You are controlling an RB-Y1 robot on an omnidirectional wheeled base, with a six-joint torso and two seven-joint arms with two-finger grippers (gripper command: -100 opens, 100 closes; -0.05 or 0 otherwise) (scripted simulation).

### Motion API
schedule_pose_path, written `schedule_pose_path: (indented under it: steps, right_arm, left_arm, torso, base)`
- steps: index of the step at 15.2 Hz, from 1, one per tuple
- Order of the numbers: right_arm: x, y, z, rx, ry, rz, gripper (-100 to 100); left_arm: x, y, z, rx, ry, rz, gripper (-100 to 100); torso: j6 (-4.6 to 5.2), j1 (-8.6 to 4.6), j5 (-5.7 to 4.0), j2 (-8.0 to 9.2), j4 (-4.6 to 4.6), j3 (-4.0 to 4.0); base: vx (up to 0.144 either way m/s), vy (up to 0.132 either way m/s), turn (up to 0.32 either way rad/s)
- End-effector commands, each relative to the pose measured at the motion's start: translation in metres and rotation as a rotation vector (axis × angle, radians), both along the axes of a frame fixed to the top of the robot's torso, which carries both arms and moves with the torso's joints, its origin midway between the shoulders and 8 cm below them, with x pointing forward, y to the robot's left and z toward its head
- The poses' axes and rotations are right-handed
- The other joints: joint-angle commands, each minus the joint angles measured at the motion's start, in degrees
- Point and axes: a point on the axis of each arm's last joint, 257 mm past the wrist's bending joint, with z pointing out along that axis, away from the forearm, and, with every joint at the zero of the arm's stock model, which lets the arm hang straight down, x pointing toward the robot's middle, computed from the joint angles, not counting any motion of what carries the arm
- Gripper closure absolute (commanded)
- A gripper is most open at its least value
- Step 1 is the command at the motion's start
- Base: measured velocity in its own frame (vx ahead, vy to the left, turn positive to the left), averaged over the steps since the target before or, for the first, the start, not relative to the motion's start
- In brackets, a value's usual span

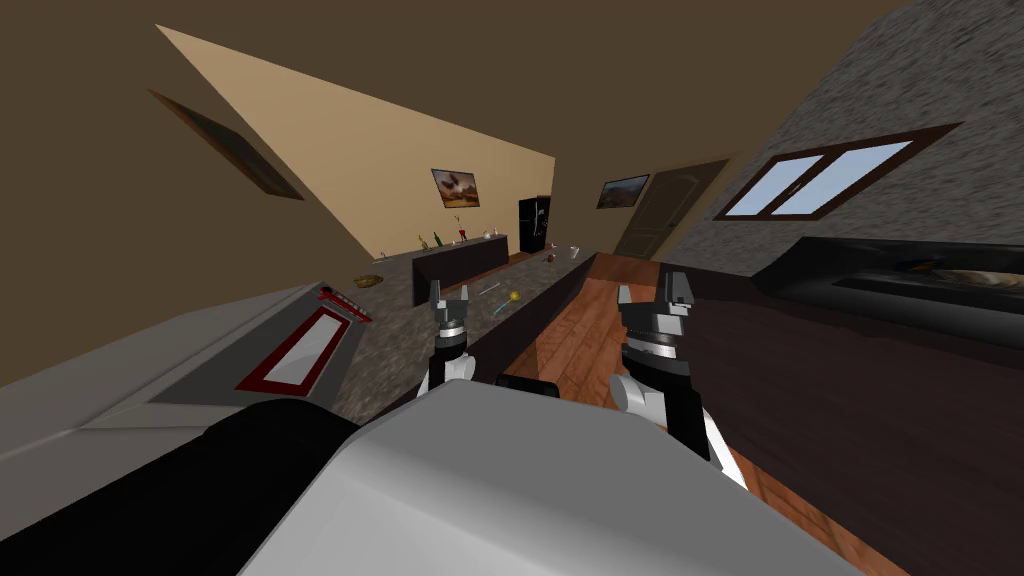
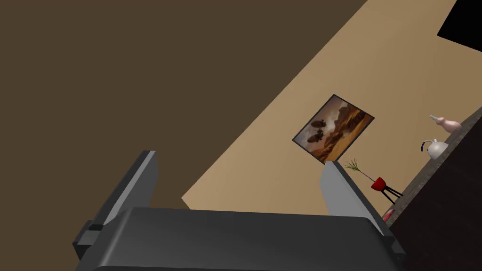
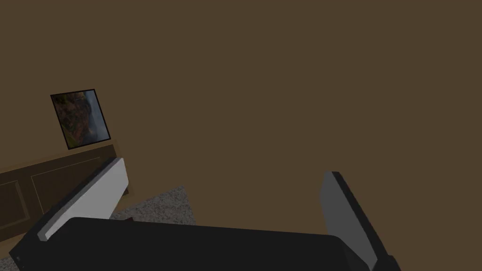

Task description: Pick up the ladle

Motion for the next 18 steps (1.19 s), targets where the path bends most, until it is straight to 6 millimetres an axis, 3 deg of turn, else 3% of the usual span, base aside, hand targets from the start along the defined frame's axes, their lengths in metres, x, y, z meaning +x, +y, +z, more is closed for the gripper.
schedule_pose_path:
  steps: [1, 18]
  right_arm:
    - [0.0, 0.0, 0.0, 0.0, 0.0, 0.0, 0]
    - [0.0, 0.0, 0.0, 0.0, 0.0, 0.0, 0]
  left_arm:
    - [0.004, -0.004, -0.002, 0.033, 0.017, -0.018, -100]
    - [0.073, -0.025, -0.043, 0.25, 0.264, -0.076, -100]
  torso:
    - [0.0, 0.0, 0.0, 0.0, 0.0, 0.0]
    - [0.0, -0.08, -0.02, -0.12, -0.03, -0.07]
  base:
    - [0.0, 0.0, 0.0]
    - [0.018, -0.018, 0.001]
